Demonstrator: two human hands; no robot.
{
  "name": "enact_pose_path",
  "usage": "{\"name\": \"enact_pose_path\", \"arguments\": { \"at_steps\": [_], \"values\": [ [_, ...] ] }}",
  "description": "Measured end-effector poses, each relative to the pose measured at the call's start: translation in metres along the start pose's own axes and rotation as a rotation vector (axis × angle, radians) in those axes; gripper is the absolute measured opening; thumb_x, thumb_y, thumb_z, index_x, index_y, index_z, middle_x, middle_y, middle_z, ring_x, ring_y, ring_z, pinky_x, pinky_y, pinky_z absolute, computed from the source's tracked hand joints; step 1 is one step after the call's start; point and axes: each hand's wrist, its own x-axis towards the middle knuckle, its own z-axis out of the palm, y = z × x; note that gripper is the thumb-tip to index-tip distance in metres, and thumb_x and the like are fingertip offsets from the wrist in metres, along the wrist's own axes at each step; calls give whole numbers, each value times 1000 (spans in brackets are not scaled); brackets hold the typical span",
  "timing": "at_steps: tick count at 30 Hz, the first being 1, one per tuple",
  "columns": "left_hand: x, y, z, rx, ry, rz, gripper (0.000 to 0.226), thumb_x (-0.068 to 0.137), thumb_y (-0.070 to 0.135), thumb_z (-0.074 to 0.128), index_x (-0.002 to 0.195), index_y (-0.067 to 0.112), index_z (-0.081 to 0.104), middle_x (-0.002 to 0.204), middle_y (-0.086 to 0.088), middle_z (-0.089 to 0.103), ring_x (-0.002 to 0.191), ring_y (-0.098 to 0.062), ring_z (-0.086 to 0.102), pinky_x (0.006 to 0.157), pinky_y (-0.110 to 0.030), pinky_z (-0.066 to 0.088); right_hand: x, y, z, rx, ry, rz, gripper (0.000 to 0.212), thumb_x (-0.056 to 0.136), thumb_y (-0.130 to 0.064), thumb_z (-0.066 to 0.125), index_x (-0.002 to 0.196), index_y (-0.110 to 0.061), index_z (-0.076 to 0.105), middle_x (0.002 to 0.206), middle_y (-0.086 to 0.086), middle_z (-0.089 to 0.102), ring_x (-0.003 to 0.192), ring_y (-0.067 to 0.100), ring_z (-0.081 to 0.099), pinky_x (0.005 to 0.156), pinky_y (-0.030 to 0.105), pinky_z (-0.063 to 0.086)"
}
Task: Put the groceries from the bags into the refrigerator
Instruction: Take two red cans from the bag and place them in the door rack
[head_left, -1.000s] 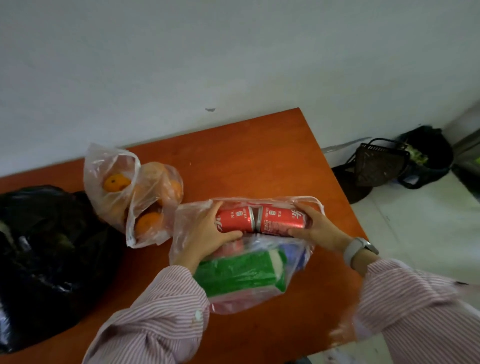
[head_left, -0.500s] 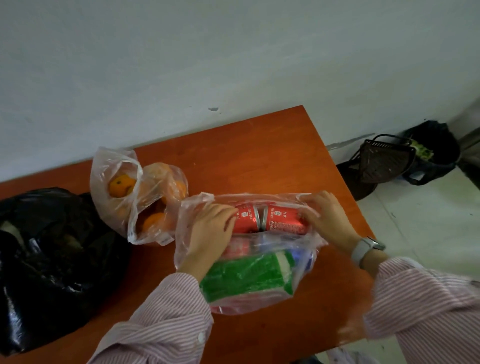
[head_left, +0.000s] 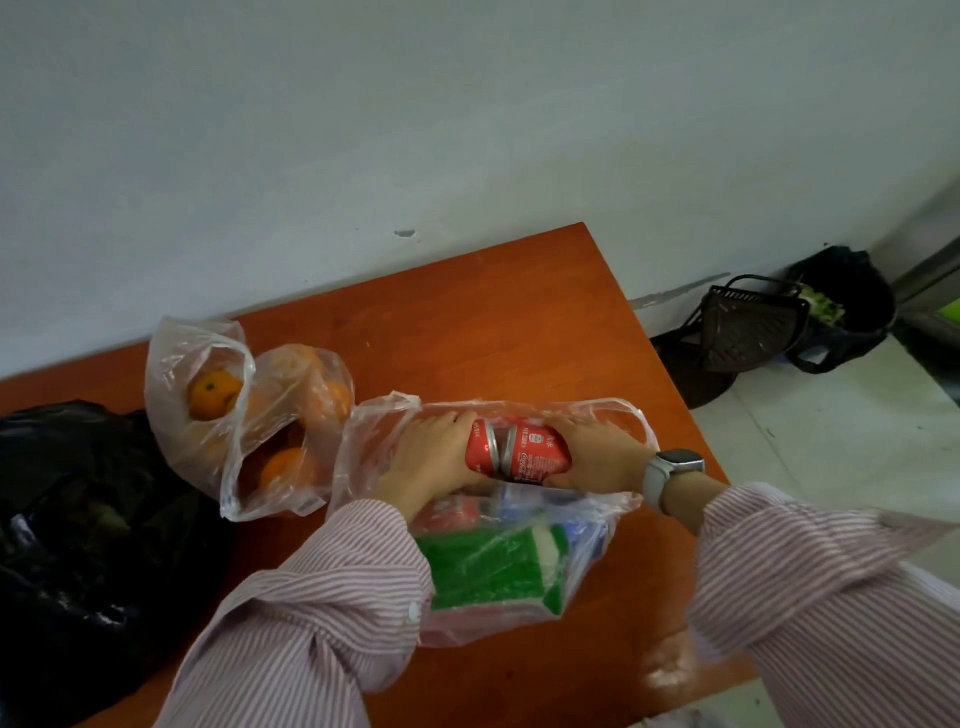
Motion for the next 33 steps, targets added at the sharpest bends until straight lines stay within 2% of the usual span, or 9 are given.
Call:
{"name": "enact_pose_path", "arguments": {
  "at_steps": [3, 7, 12, 16, 20, 23, 26, 30, 33],
  "values": [
    [-11, 0, -11, -79, 111, -13, 69, 64, 52, 74, 122, 27, 46, 118, 8, 60, 106, -14, 58, 103, -38, 35, -11, 1, 0, 228, 95, 3, 84, 71, -29, 74, 139, -21, 24, 133, 7, 45, 113, 20, 51, 94, 32, 48],
    [-35, 13, -45, -578, 310, 7, 55, 62, 38, 82, 104, 33, 47, 97, 21, 59, 91, 7, 57, 80, -11, 43, -34, -15, -19, 499, 334, 21, 75, 72, -21, 75, 132, -14, 31, 111, -6, 45, 96, 7, 49, 68, 1, 42],
    [-65, 47, -90, -1387, 362, -144, 52, 72, 37, 65, 120, 29, 46, 108, 3, 62, 92, -9, 63, 68, -23, 54, -58, -48, -46, 1127, 535, -17, 64, 71, -34, 66, 126, -14, 40, 108, 1, 58, 95, 13, 61, 79, 27, 54],
    [-79, 66, -96, -1880, 123, -340, 61, 67, 61, 55, 107, 14, 56, 73, -5, 72, 64, -19, 70, 56, -33, 56, -78, -61, -42, 1442, 455, 95, 66, 67, -46, 60, 123, -12, 48, 111, 12, 62, 96, 27, 64, 82, 40, 53],
    [-91, 74, -82, -1882, -109, -389, 51, 67, 36, 65, 109, 8, 56, 77, -10, 69, 68, -25, 67, 67, -39, 57, -109, -56, -16, 1456, 388, 160, 56, 68, -41, 68, 116, -19, 50, 126, 17, 50, 104, 30, 60, 75, 30, 56],
    [-102, 89, -70, -1764, -290, -347, 59, 62, 17, 63, 118, 3, 51, 85, -12, 66, 71, -26, 66, 67, -38, 57, -145, -47, 11, 1441, 366, 266, 79, 63, -39, 64, 134, -22, 35, 125, 10, 52, 103, 25, 60, 85, 37, 54],
    [-109, 115, -55, -1657, -428, -318, 66, 61, 16, 68, 122, 3, 48, 88, -15, 67, 68, -26, 67, 60, -35, 57, -189, -34, 34, 1372, 512, 387, 73, 59, -44, 66, 125, -31, 36, 123, 2, 48, 103, 21, 57, 85, 36, 54],
    [-119, 166, -28, -1505, -581, -247, 92, 48, 26, 85, 130, 10, 45, 106, -19, 62, 76, -27, 67, 60, -36, 56, -263, -11, 65, 1229, 738, 523, 60, 71, -31, 74, 120, -22, 41, 114, 4, 50, 87, 12, 59, 56, 17, 52],
    [-145, 223, -3, -1404, -736, -145, 63, 64, 19, 72, 122, 18, 47, 107, -17, 61, 82, -29, 65, 65, -41, 56, -333, 4, 104, 1029, 911, 637, 59, 69, -32, 78, 120, -26, 49, 110, 5, 53, 88, 14, 57, 58, 8, 47]
  ]
}}
